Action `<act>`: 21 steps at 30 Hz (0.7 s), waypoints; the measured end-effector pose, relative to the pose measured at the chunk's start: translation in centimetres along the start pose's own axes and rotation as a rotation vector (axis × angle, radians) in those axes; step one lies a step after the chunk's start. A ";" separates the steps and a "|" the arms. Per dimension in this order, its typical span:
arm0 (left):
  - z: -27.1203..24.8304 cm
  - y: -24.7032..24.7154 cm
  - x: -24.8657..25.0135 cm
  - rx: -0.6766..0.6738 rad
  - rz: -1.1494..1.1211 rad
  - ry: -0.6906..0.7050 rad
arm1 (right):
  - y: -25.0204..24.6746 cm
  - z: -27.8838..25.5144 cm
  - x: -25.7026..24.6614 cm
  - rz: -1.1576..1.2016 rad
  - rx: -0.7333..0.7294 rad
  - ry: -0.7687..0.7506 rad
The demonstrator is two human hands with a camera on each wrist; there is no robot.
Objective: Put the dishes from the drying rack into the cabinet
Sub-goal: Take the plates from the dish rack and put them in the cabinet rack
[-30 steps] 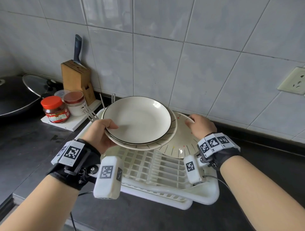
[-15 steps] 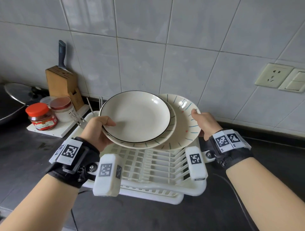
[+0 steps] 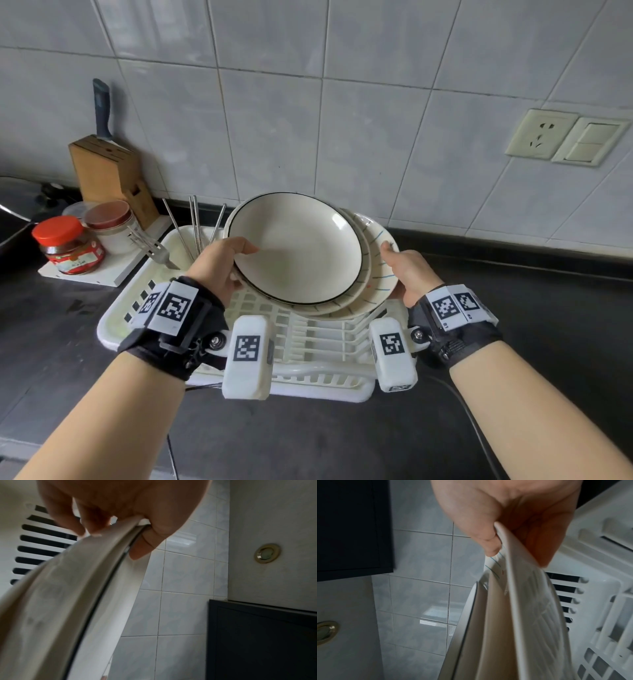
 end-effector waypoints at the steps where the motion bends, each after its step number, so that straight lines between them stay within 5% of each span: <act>1: 0.0 0.0 -0.1 0.011 0.007 -0.004 | 0.1 -0.1 0.2 0.015 0.007 0.006; 9: 0.2 1.6 -2.4 -0.177 -0.046 -0.166 | -0.5 -1.3 3.1 0.025 0.053 0.068; 21: -6.1 11.7 -5.0 -0.405 -0.052 -0.002 | -11.3 -6.5 7.6 0.257 0.072 0.015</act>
Point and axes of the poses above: each hand's wrist, its own z-axis towards the middle knuckle, its own y-axis out of the palm, x = y × z, the point moved 2 cm from there along z, towards the middle knuckle, and after that the axes turned 4 degrees about x, right-handed, at the moved point
